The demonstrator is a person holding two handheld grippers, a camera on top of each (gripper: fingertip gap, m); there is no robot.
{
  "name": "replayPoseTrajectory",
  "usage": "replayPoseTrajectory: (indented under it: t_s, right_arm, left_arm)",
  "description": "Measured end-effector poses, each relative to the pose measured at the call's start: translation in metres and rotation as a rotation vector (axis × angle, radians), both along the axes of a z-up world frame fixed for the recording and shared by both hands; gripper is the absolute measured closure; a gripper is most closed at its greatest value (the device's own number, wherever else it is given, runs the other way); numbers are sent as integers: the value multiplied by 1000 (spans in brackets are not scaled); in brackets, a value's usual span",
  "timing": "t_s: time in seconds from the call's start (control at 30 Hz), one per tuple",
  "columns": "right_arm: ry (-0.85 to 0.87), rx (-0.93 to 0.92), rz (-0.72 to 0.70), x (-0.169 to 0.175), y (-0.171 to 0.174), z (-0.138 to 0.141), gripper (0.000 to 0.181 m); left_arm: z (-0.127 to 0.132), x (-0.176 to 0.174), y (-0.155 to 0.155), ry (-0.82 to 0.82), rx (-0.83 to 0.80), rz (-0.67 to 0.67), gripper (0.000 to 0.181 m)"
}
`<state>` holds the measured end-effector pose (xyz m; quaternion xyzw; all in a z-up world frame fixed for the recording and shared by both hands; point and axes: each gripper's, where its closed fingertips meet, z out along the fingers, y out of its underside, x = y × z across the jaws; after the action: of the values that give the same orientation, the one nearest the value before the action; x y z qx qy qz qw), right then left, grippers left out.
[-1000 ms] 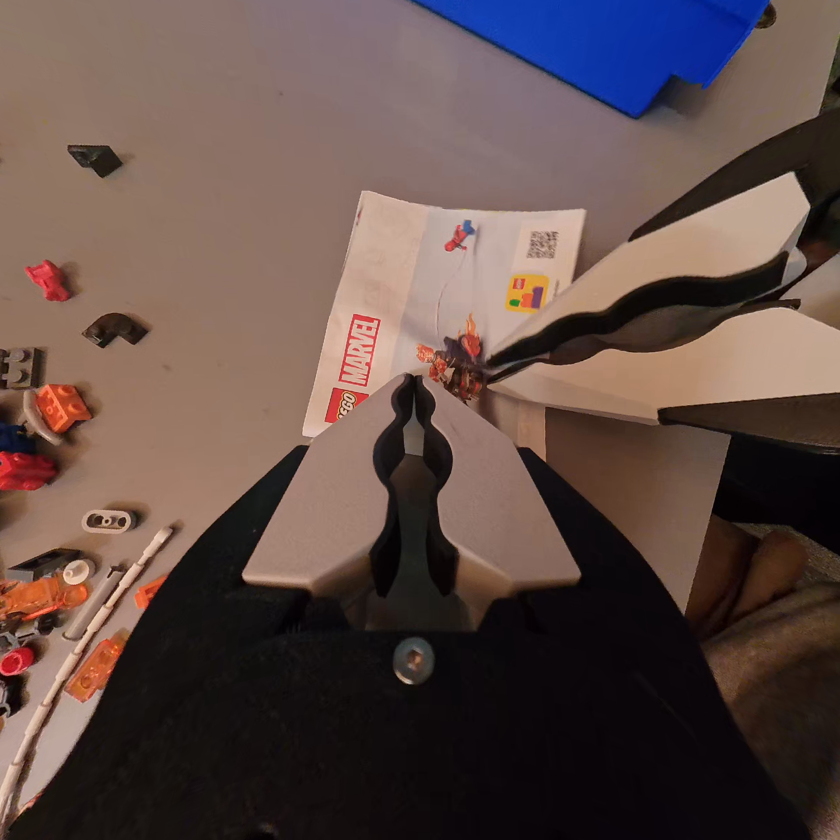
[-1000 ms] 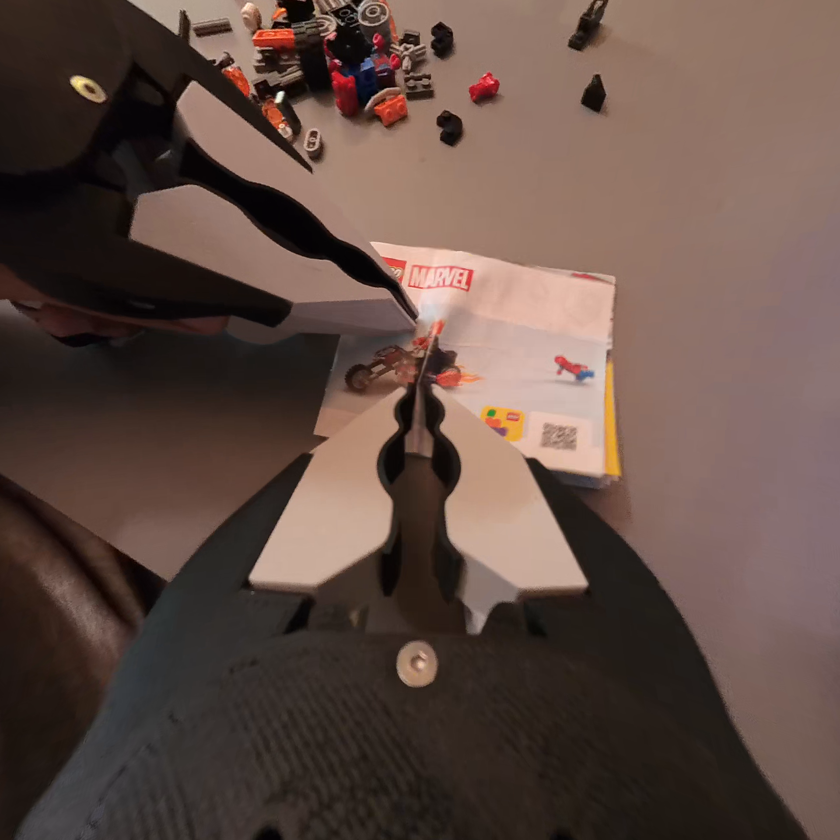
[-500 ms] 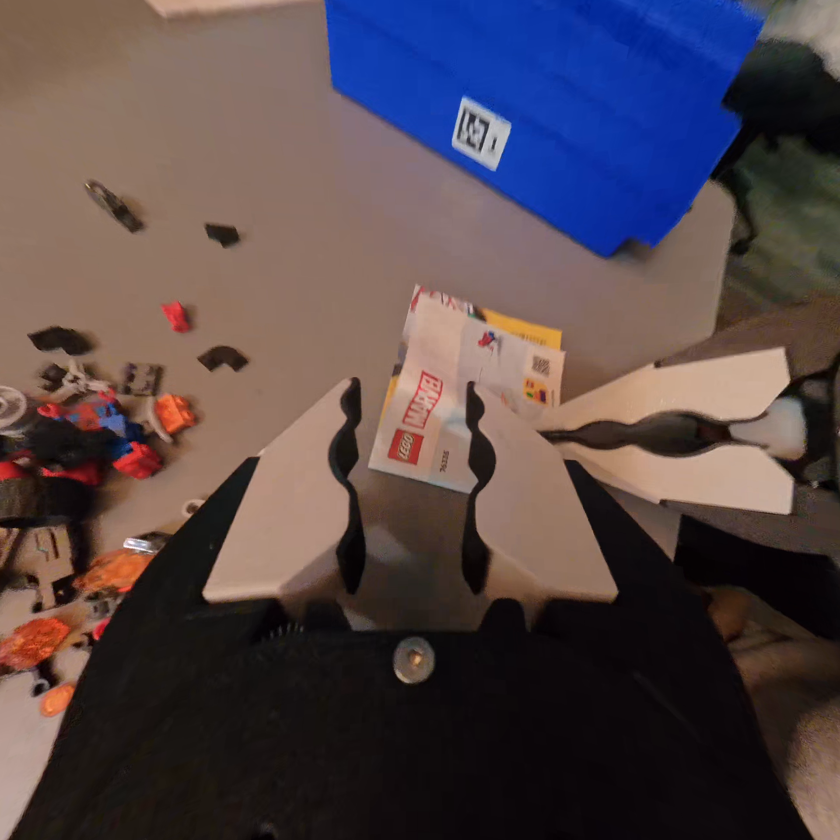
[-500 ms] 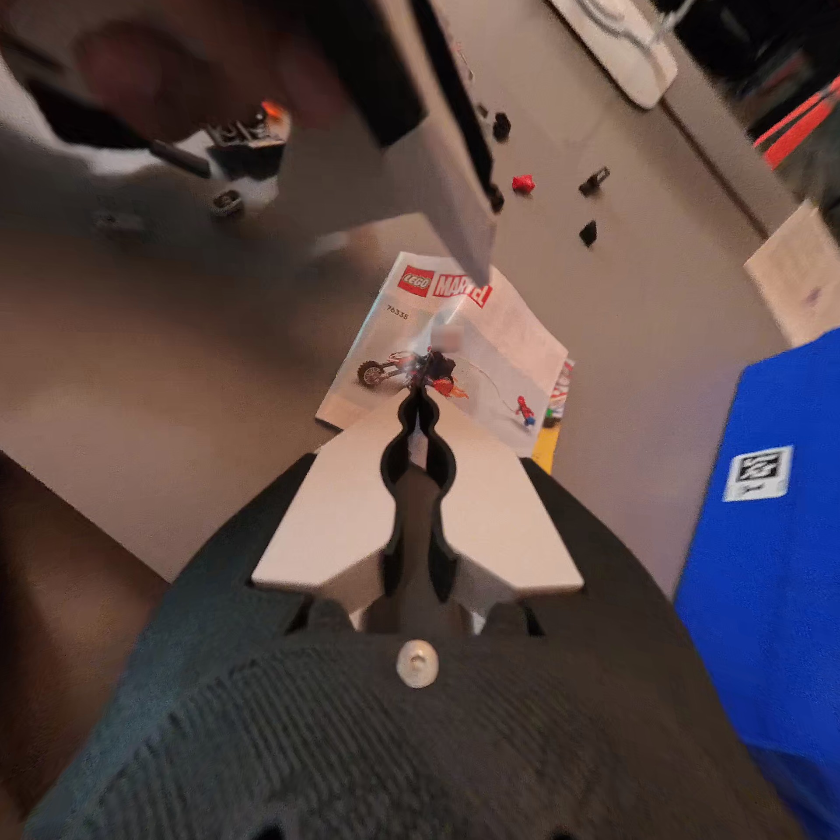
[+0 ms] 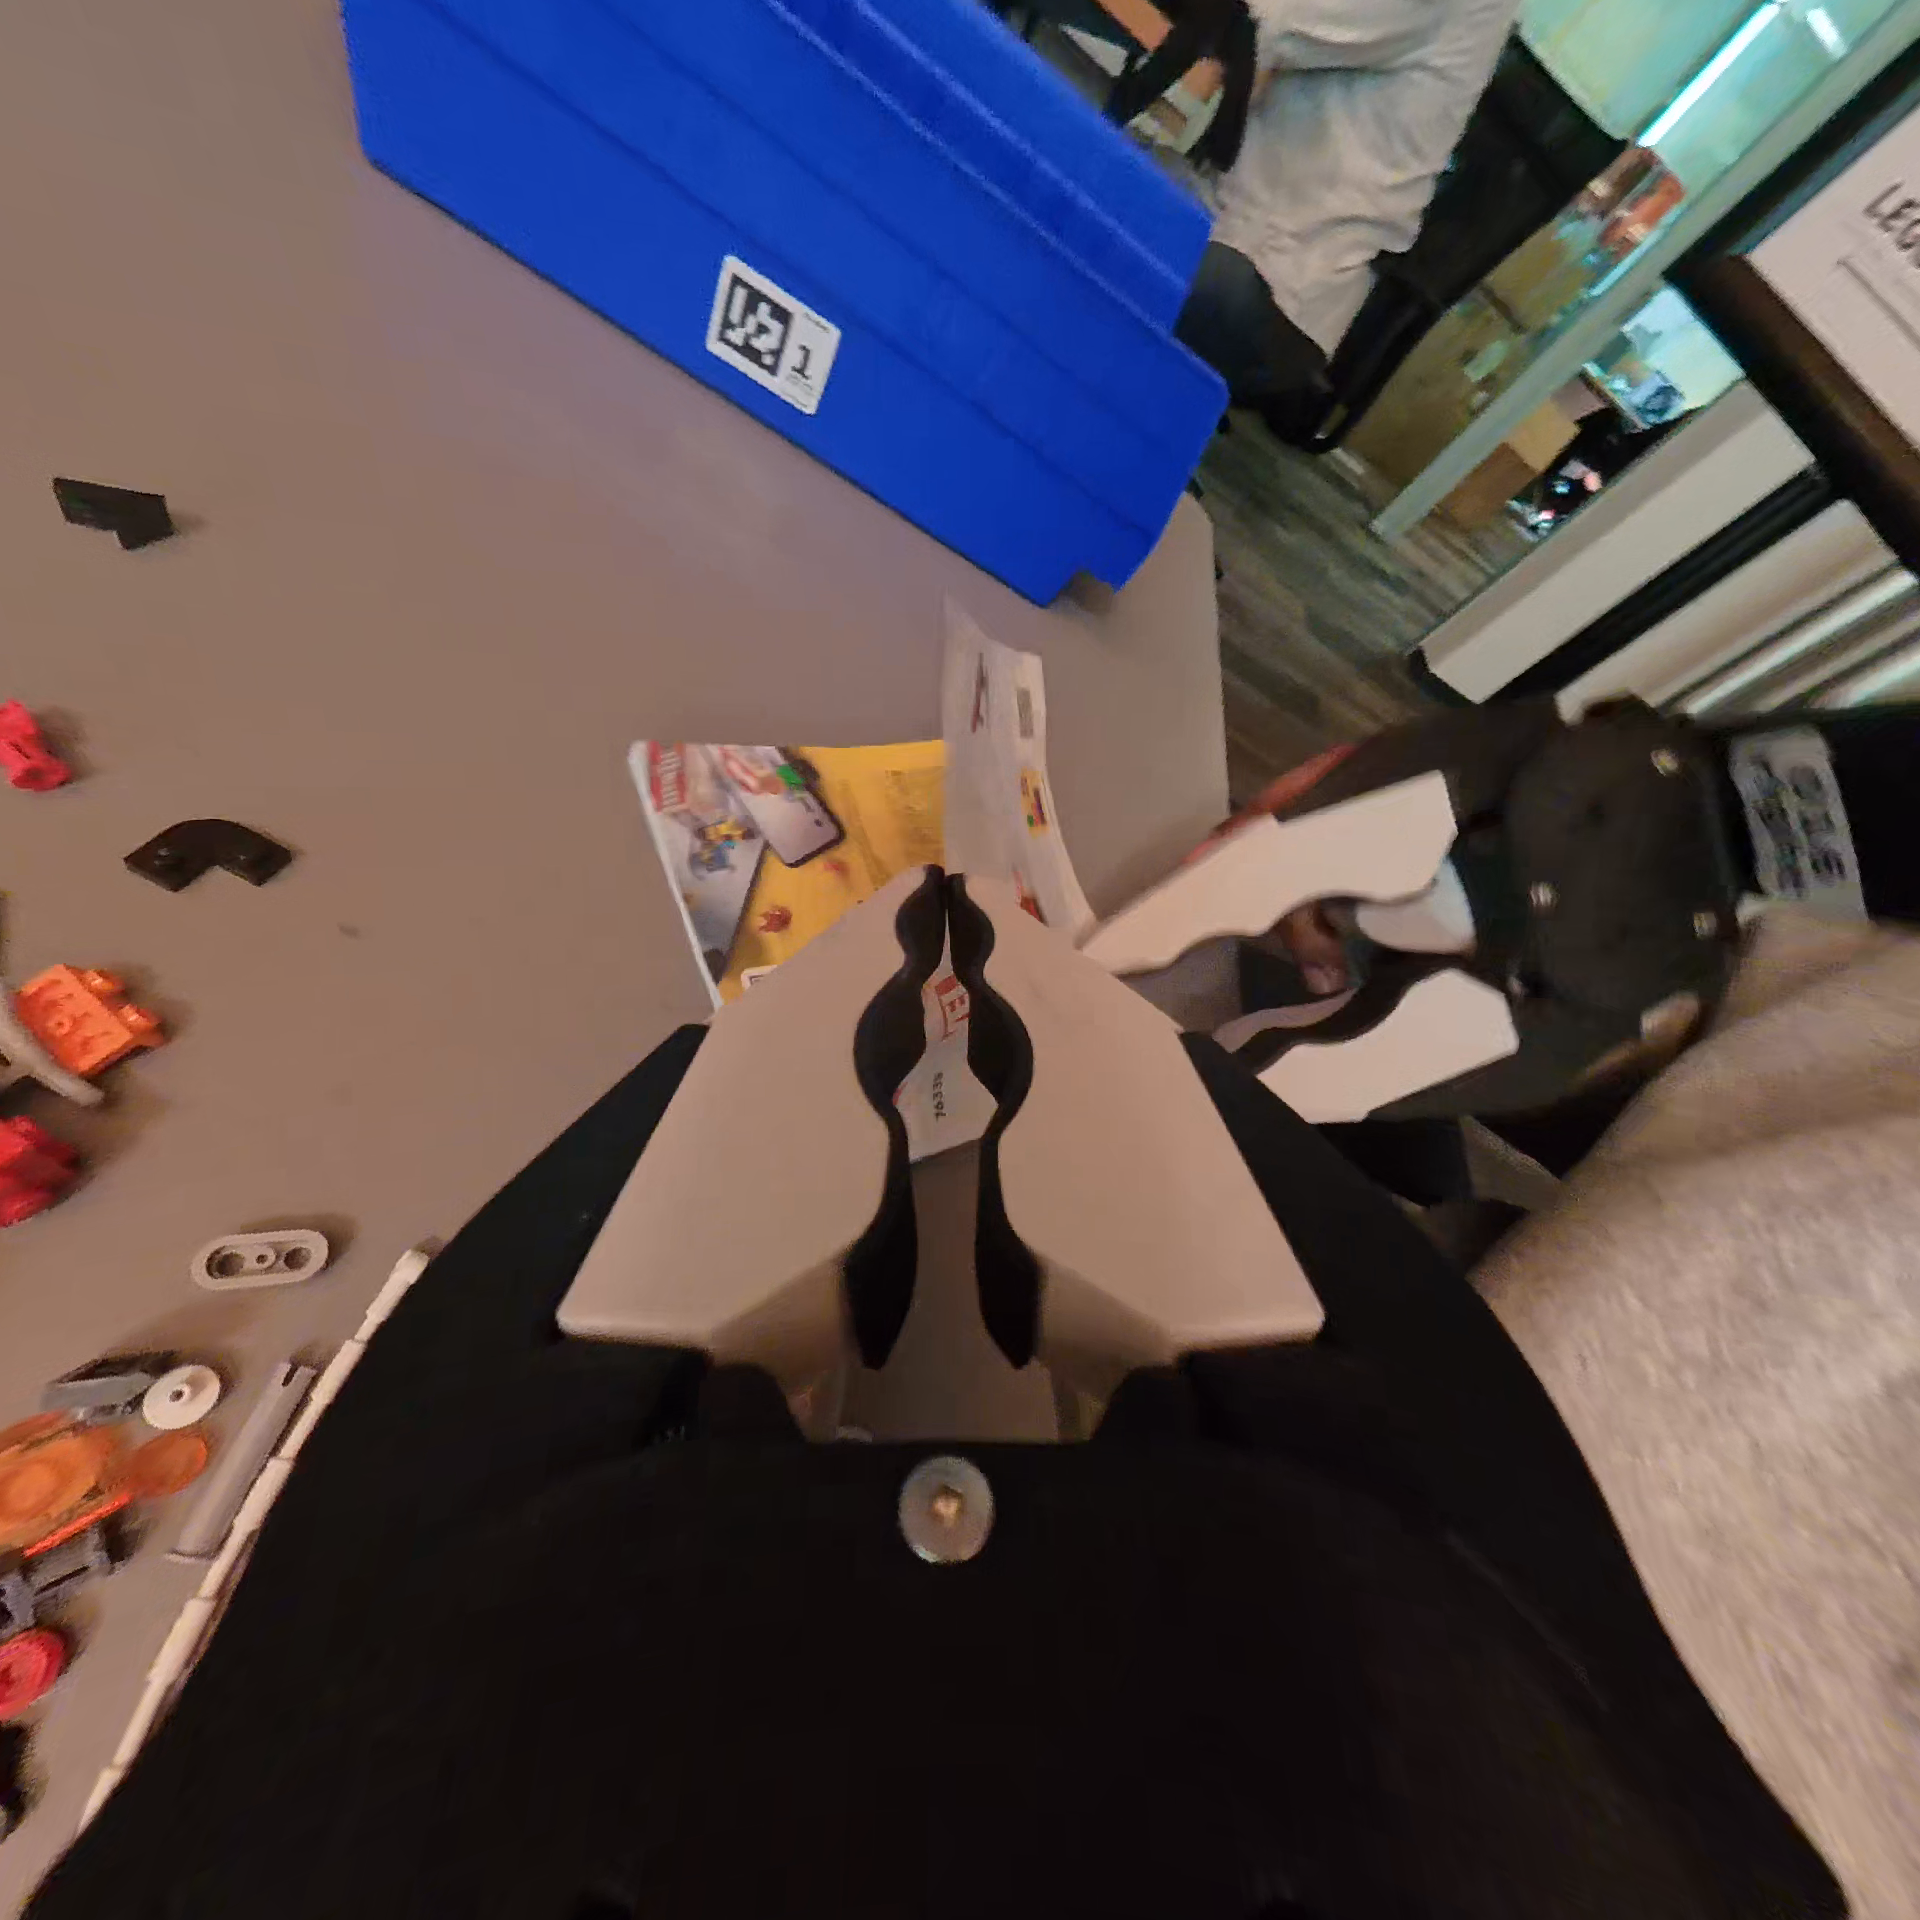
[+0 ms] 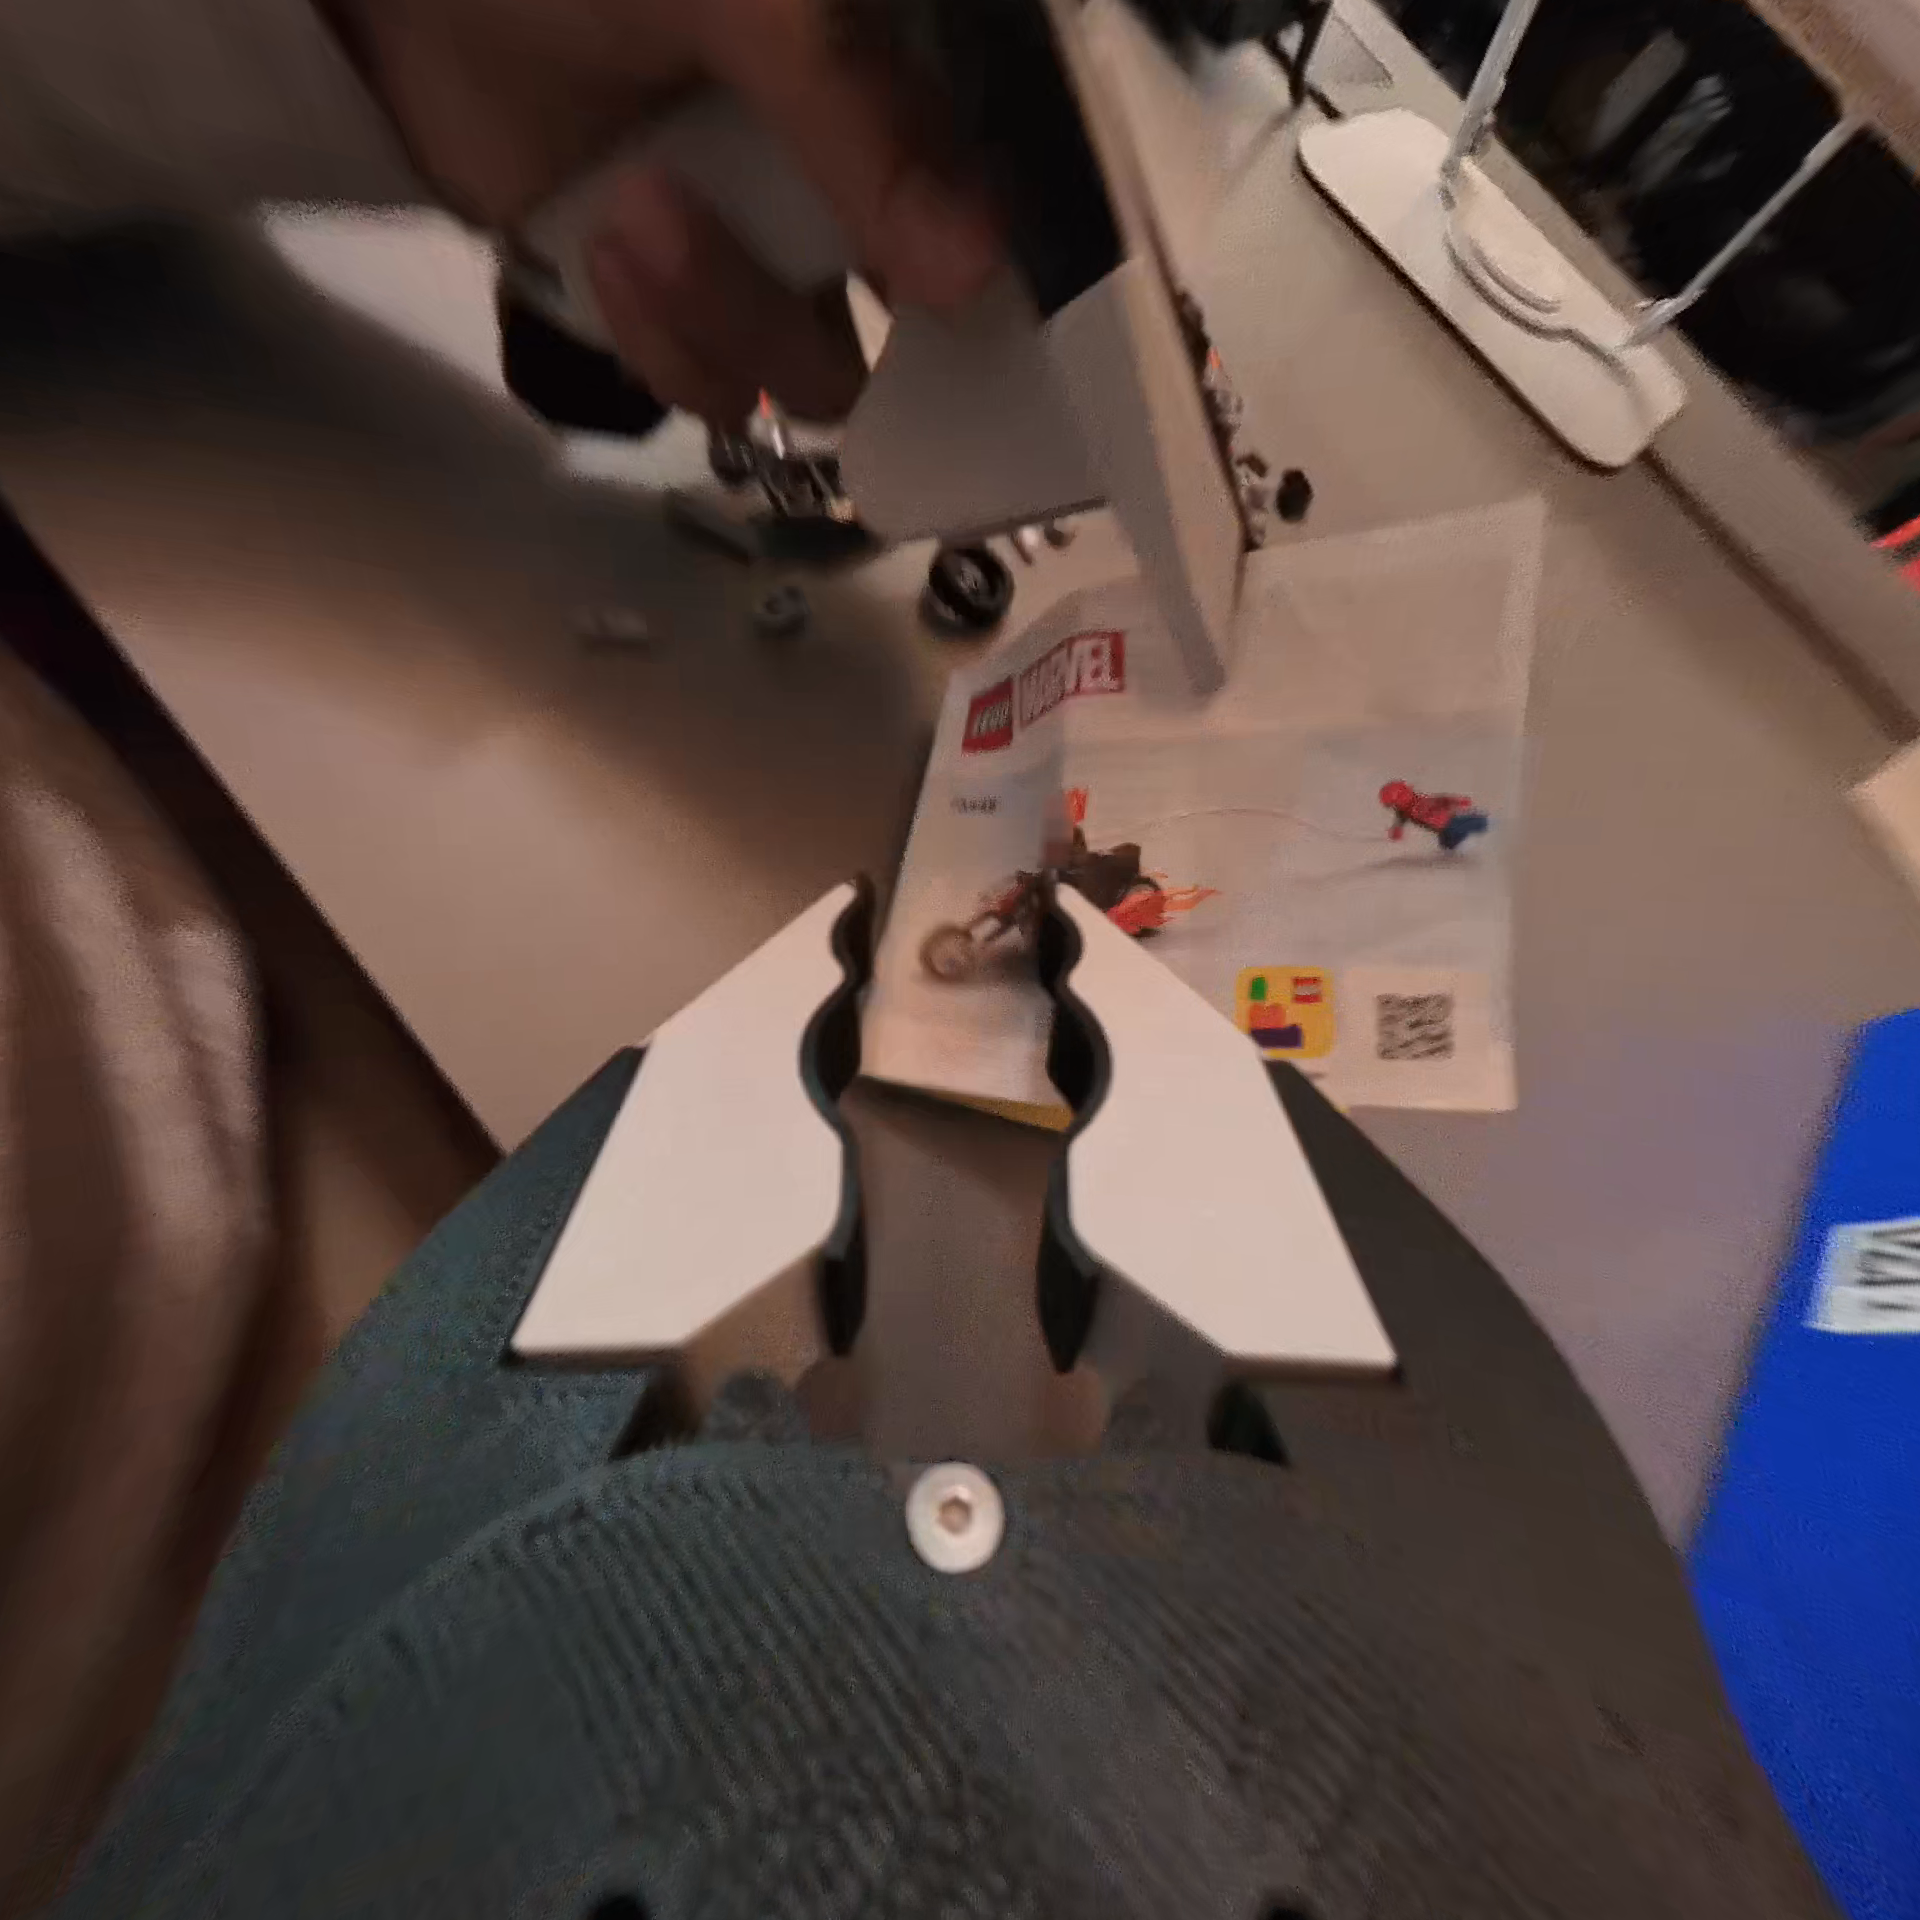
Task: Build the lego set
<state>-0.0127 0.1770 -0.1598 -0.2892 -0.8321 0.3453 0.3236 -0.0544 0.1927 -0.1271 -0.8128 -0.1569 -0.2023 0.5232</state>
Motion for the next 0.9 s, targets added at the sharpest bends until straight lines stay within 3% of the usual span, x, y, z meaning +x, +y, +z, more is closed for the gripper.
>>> replayPoseTrajectory:
  t_s: [0.03, 0.17, 0.23, 0.4, 0.5, 0.57, 0.63, 0.73, 0.9]
  right_arm:
    - [-25, -119, 15, 3, -3, 11, 142]
    - [-3, -604, 94, 10, 6, 75, 120]
    - [1, -733, 89, 8, 22, 89, 110]
    - [-56, -772, 69, 7, 34, 73, 109]
    - [-136, -689, 20, 1, 34, 47, 114]
    - [-225, -621, 69, 8, 21, 29, 115]
    - [-302, -663, 199, 25, 1, 31, 127]
    - [-300, -696, 315, 41, -12, 44, 179]
    - [-291, -617, 364, 50, -22, 44, 181]
  left_arm:
    - [2, 2, -3, -9, 11, -20, 181]
    - [9, 11, -17, 10, 61, -113, 181]
    - [15, 24, -25, 67, 111, -196, 181]
    - [21, 61, -44, 288, 190, -358, 181]
    - [19, 63, -49, 292, 194, -366, 181]
    - [18, 64, -50, 293, 195, -370, 181]
    - [16, 64, -51, 305, 187, -362, 181]
    - [15, 61, -51, 304, 173, -324, 180]
    - [18, 67, -58, 317, 195, -302, 151]
